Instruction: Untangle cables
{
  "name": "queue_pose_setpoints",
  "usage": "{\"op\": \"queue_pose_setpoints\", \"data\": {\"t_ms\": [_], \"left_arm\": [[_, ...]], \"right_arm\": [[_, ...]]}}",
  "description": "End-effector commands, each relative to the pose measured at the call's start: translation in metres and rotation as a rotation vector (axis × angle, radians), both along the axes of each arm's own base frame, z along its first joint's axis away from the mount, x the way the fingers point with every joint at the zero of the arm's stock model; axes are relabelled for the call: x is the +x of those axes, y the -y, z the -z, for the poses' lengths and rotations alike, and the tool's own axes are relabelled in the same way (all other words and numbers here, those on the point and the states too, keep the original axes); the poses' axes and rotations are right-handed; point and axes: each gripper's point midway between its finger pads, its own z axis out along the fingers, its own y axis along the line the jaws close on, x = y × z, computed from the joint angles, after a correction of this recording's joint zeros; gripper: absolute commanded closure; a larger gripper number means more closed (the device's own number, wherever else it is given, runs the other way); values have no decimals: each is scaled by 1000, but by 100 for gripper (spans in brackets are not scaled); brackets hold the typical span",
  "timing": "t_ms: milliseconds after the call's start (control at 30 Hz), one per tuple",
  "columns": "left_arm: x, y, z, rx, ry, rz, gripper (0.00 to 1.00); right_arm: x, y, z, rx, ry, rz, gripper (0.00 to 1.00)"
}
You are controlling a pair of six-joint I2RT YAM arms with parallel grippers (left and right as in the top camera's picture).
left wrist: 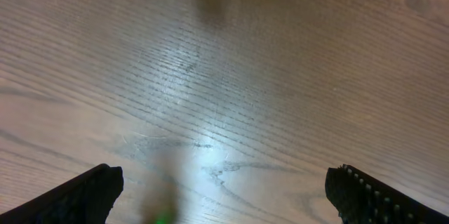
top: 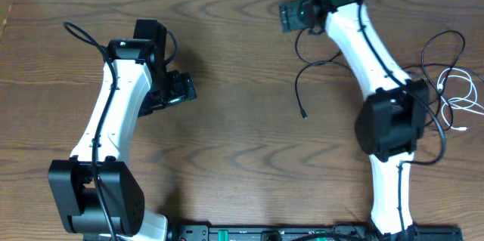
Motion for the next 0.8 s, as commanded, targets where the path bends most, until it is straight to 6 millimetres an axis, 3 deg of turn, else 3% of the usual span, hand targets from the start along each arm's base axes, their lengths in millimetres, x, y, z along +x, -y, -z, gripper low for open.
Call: {"op": "queue_pose_setpoints", "data": {"t_ms": [0, 67, 333, 533, 700, 767], "left_arm": [[2, -2, -4, 4, 11, -6, 2], [2, -2, -4, 4, 12, -6, 2], [1, -1, -4, 1, 7, -4, 2], [1, -1, -4, 1, 7, -4, 2], [0, -1, -4, 1, 4, -4, 2], [0, -1, -4, 1, 5, -4, 2]], "right_arm": [[0, -6, 42, 12, -68, 109, 28], [-2, -6, 64, 19, -113, 154, 32], [-12, 2, 113, -38, -195, 251, 34], [-10, 0, 115, -21, -191, 278, 54], [-15, 4, 122, -31, -207, 305, 56], [-15, 5, 122, -32, -209, 306, 71]]}}
